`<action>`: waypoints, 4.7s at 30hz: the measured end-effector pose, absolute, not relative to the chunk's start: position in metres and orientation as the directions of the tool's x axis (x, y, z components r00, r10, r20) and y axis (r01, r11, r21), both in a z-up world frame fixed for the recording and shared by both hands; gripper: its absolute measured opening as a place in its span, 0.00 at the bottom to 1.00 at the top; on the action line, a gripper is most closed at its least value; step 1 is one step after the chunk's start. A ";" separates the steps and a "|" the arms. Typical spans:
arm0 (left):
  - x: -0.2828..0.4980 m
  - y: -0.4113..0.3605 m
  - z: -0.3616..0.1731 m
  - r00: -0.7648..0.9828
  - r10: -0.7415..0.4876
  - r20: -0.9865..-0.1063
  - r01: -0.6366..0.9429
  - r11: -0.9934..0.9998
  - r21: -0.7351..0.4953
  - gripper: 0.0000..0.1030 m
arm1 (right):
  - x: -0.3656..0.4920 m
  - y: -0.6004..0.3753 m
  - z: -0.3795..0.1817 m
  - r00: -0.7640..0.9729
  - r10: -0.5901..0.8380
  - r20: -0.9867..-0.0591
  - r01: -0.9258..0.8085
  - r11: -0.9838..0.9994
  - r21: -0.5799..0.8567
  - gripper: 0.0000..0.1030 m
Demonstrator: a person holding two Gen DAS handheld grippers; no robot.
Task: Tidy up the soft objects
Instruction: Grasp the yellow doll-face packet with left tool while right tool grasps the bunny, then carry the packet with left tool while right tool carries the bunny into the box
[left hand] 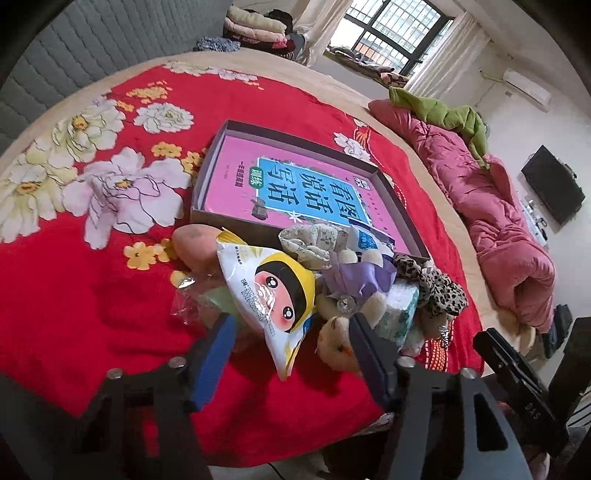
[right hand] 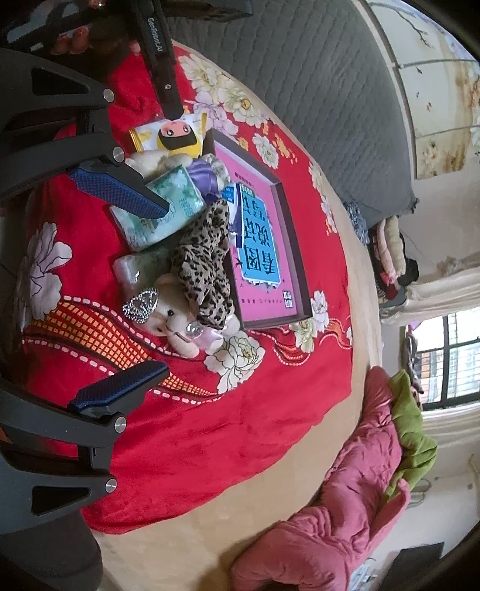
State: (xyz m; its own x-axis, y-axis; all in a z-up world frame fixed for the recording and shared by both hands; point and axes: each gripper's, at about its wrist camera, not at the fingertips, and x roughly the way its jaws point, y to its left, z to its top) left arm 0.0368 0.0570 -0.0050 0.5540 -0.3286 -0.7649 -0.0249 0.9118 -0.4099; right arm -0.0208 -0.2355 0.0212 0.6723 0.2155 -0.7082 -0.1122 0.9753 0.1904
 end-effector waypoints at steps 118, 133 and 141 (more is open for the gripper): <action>0.079 0.081 0.034 0.739 -0.392 -0.547 0.086 0.861 -0.502 0.09 | 0.043 -0.242 0.043 0.788 0.217 -0.576 -0.171 0.976 0.134 0.35; 0.124 0.099 0.030 0.768 -0.376 -0.518 0.048 0.841 -0.540 0.09 | 0.087 -0.216 0.036 0.782 0.248 -0.571 -0.236 0.967 0.096 0.35; 0.153 0.106 0.011 0.745 -0.372 -0.555 0.003 0.833 -0.554 0.09 | 0.108 -0.208 0.022 0.757 0.226 -0.612 -0.242 0.969 0.059 0.35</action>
State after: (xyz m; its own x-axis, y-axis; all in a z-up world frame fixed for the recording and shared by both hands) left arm 0.1529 0.1060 0.0111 0.7445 -0.3717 -0.5545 0.0032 0.8327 -0.5538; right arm 0.1082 -0.2083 0.0221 0.7575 0.2264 -0.6124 -0.2417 0.9686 0.0591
